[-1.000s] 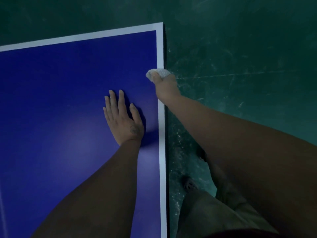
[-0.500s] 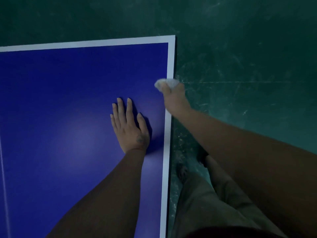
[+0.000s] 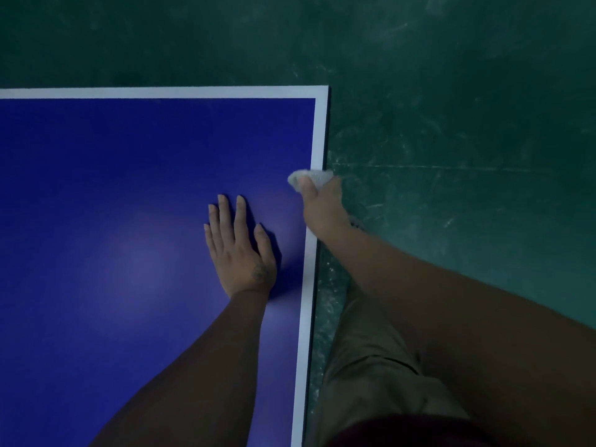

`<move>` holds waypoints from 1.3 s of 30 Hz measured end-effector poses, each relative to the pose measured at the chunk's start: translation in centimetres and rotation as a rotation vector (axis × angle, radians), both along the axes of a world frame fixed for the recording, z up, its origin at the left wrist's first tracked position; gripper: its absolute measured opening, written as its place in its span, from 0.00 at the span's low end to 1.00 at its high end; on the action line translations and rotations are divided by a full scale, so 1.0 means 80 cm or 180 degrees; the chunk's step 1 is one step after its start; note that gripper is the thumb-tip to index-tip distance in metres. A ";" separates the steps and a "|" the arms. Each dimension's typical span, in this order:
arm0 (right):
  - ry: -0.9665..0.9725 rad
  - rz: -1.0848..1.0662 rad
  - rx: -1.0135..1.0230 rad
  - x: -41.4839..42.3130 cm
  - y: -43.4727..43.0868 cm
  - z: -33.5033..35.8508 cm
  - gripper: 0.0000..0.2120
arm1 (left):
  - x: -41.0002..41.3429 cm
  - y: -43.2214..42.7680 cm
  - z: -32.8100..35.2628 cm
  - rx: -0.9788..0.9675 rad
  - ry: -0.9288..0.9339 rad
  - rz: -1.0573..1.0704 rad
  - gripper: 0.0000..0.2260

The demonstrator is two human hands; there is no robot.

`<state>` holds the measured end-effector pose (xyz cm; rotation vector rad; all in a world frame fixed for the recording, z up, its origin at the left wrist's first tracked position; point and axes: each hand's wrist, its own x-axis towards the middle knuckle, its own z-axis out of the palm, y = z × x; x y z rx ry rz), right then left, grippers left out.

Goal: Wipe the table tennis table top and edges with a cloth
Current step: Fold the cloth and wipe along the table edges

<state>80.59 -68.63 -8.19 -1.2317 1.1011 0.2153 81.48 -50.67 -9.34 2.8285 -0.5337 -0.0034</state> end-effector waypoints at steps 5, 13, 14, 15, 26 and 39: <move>-0.0308 -0.0318 -0.0036 0.067 -0.069 0.008 0.09 | 0.001 0.000 0.003 -0.0032 0.0007 0.0011 0.25; -0.0008 -0.0048 0.0080 -0.011 0.003 0.020 0.37 | 0.004 -0.002 0.006 -0.0012 0.0068 0.0038 0.26; -0.0030 -0.0074 0.0078 -0.001 -0.002 0.016 0.34 | 0.004 -0.002 0.007 0.0001 0.0068 0.0051 0.26; -0.0094 -0.0100 0.0029 0.013 -0.014 0.013 0.31 | 0.004 -0.003 0.007 0.0015 0.0072 0.0065 0.26; -0.0212 -0.0160 -0.0277 0.074 -0.078 0.020 0.34 | 0.005 -0.006 0.012 0.0062 0.0180 0.0118 0.26; -0.0246 0.1509 -0.1078 0.151 -0.179 0.036 0.16 | 0.007 -0.006 0.014 0.0012 0.0293 0.0218 0.26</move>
